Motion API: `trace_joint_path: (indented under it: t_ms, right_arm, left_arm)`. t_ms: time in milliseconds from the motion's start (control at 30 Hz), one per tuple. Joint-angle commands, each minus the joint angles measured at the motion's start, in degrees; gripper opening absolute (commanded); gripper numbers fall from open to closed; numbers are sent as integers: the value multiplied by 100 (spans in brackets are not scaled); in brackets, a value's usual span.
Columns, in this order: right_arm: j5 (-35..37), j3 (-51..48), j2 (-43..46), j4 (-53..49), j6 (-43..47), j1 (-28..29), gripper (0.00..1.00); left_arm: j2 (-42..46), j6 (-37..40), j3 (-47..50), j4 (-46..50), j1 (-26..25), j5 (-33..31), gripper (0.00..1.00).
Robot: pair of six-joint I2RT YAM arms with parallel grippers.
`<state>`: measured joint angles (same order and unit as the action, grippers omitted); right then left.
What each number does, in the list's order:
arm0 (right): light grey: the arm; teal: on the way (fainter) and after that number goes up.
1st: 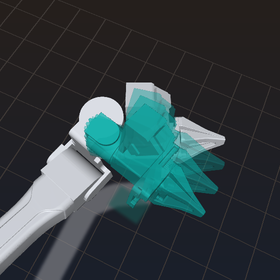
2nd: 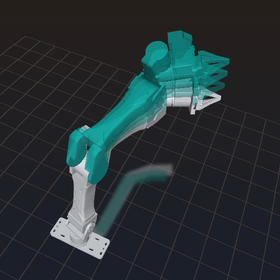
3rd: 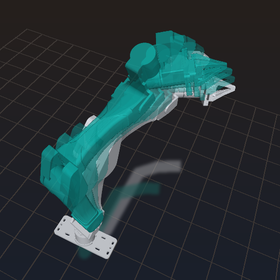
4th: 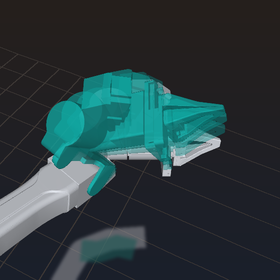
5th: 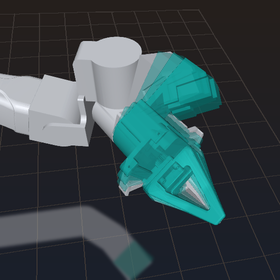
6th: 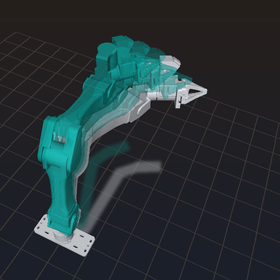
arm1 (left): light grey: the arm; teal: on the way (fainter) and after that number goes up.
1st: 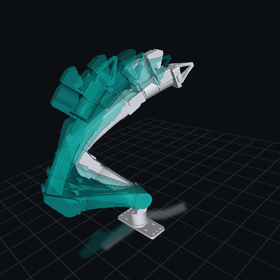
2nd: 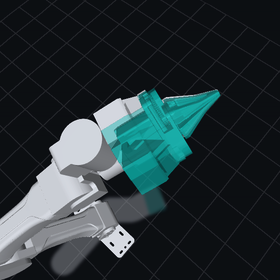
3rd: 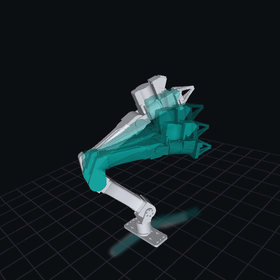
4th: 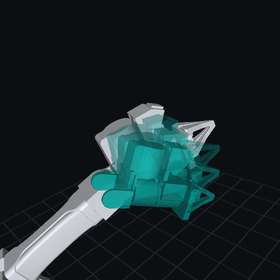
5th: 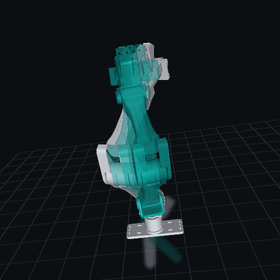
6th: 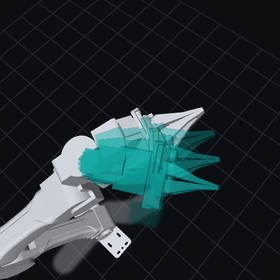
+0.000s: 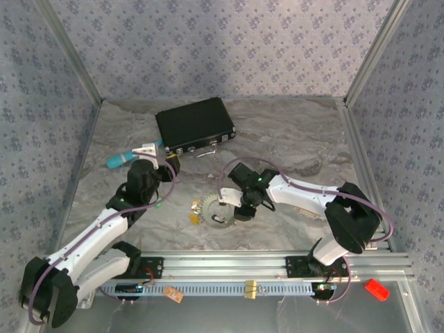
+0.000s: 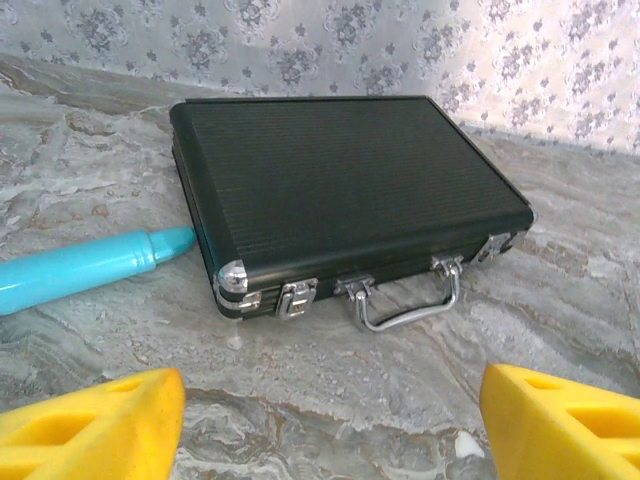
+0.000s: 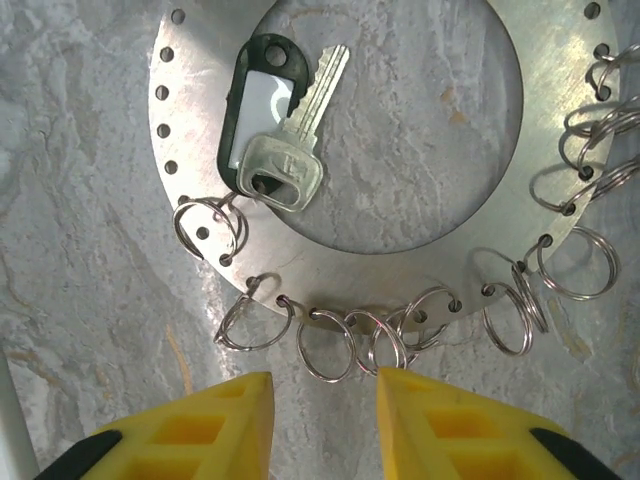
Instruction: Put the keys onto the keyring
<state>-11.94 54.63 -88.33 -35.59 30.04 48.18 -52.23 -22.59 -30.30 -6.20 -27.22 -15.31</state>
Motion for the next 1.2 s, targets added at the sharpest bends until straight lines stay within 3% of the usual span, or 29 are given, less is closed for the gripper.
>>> trace_joint_path:
  t_ms: [0,100,267,433,533,733,1167]
  right_arm:
    - [-560,51,414,-24,-203,-291,35]
    - [-878,-31,744,600,-912,-666,35]
    - [-381,-129,704,1674,-2927,-808,34]
    - [672,933,-223,468,-4622,-629,32]
    - [783,1551,-699,-277,-4812,-482,31]
    - [860,2105,-1283,-776,-4877,-182,35]
    - [1230,2747,-2258,-1195,-4859,-7,30]
  left_arm:
    - [-124,-4,-312,57,112,231,78]
    - [-249,-99,-328,120,130,336,79]
    - [-396,-467,-264,138,143,410,78]
    - [-621,-742,-404,491,157,552,80]
    - [-739,-747,-545,711,174,580,81]
    - [-742,-799,-547,751,200,582,81]
    - [-548,-865,-448,770,217,563,81]
